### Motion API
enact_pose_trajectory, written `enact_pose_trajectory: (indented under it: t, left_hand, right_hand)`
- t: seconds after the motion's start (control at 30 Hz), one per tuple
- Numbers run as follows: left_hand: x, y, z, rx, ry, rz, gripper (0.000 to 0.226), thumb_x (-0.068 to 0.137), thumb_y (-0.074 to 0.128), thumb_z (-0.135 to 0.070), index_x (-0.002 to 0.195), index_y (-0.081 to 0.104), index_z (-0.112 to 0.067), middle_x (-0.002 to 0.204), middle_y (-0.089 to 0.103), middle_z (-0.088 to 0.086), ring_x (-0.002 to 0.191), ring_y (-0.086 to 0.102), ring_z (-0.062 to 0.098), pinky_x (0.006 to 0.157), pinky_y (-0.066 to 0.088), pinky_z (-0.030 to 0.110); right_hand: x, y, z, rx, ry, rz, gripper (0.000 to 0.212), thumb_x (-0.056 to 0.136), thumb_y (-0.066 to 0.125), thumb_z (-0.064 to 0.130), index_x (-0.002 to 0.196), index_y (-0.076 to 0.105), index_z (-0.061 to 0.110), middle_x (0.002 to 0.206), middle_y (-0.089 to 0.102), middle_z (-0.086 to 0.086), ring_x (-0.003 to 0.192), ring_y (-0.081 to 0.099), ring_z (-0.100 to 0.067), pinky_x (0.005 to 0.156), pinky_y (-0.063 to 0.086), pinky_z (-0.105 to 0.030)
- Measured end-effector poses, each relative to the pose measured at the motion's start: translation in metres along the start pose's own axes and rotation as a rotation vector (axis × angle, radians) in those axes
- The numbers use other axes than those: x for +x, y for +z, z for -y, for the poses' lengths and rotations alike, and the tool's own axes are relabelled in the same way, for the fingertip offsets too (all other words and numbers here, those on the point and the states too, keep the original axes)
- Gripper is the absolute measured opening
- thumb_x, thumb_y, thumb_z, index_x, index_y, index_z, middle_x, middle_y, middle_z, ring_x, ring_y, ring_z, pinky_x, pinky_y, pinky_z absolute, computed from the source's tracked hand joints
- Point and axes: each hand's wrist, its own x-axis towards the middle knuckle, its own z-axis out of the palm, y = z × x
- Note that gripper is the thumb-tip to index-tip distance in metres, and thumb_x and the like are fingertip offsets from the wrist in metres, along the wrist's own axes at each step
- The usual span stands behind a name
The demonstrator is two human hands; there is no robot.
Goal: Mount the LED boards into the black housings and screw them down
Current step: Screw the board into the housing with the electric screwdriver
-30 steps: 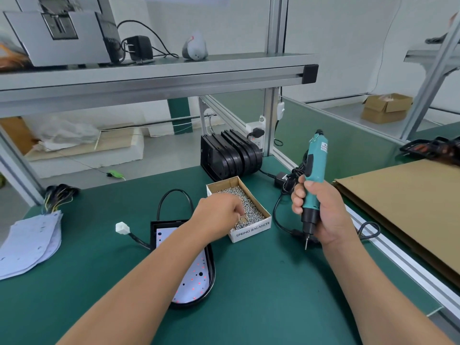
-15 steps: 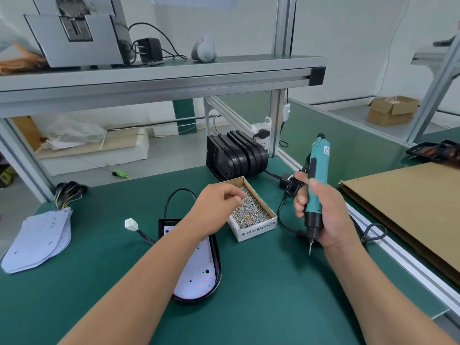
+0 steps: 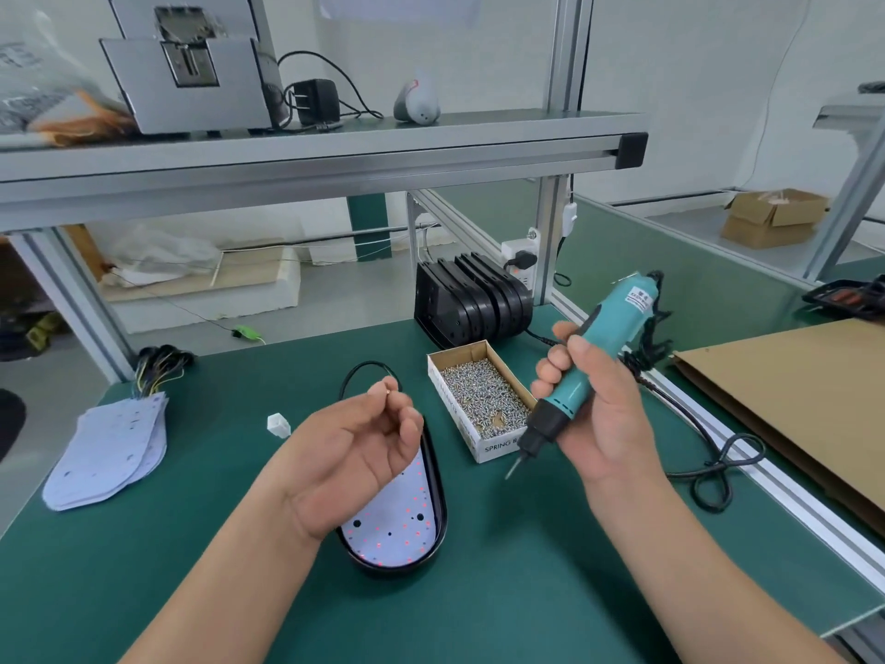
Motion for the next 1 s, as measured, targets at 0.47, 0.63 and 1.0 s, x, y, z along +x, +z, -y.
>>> enact_pose_trajectory:
  t: [0.47,0.63,1.0]
  left_hand:
    - [-0.017,-0.016,0.016,0.165,0.059,-0.078,0.012,0.102,0.057,-0.009,0.112,0.062,-0.003,0.091,0.063,0.011,0.066,0.053,0.013,0.046,0.042,0.017]
    - [-0.019,-0.021,0.017,0.243,0.064,-0.051,0.015,0.094,0.064,-0.011,0.107,0.067,-0.003,0.093,0.062,0.011,0.067,0.051,0.013,0.046,0.042,0.018]
    - [-0.022,-0.030,0.029,0.402,0.120,-0.057,0.030,0.088,0.071,-0.011,0.113,0.079,0.002,0.091,0.064,0.009,0.063,0.046,0.011,0.048,0.038,0.018]
  right_hand:
    - [0.025,0.075,-0.030,0.297,-0.085,0.035,0.009,0.095,0.057,0.008,0.099,0.061,0.015,0.071,0.047,0.003,0.061,0.045,-0.011,0.058,0.044,-0.025]
    - [0.020,0.071,-0.041,0.309,-0.060,0.015,0.008,0.096,0.056,0.008,0.100,0.060,0.014,0.072,0.046,0.003,0.061,0.044,-0.012,0.058,0.044,-0.025]
    - [0.010,0.073,-0.043,0.294,-0.081,0.092,0.011,0.097,0.053,0.010,0.100,0.063,0.015,0.071,0.049,0.004,0.061,0.046,-0.011,0.059,0.046,-0.025]
